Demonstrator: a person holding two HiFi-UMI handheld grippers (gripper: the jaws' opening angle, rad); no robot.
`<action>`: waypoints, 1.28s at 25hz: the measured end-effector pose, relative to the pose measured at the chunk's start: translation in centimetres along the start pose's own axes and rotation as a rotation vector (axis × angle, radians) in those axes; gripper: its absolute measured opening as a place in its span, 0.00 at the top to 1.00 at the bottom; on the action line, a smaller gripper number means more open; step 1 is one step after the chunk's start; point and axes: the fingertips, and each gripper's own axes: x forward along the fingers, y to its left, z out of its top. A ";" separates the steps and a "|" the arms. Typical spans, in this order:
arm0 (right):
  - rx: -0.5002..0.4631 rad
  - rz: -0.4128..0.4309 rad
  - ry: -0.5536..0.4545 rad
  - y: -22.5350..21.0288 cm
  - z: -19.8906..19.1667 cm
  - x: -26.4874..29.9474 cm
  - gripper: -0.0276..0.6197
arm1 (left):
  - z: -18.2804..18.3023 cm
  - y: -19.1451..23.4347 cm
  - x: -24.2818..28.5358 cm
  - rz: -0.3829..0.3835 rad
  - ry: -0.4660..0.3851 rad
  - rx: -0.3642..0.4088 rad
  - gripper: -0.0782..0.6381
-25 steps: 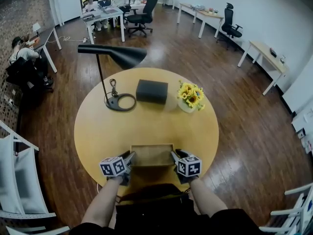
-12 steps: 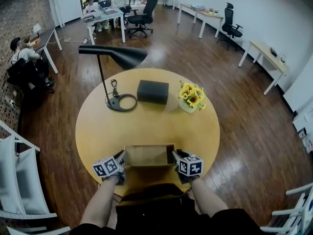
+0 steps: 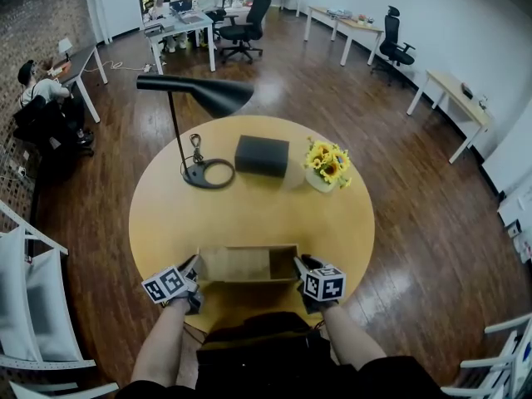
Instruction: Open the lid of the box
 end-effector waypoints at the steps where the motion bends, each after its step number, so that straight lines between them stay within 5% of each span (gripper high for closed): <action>1: 0.001 0.004 -0.001 0.1 0.1 0.0 0.79 | 0.3 0.5 -0.2 0.009 -0.014 -0.016 0.81; 32: 0.014 -0.004 0.002 0.0 0.0 -0.2 0.79 | 5.5 8.1 -5.1 0.158 -0.156 -0.088 0.82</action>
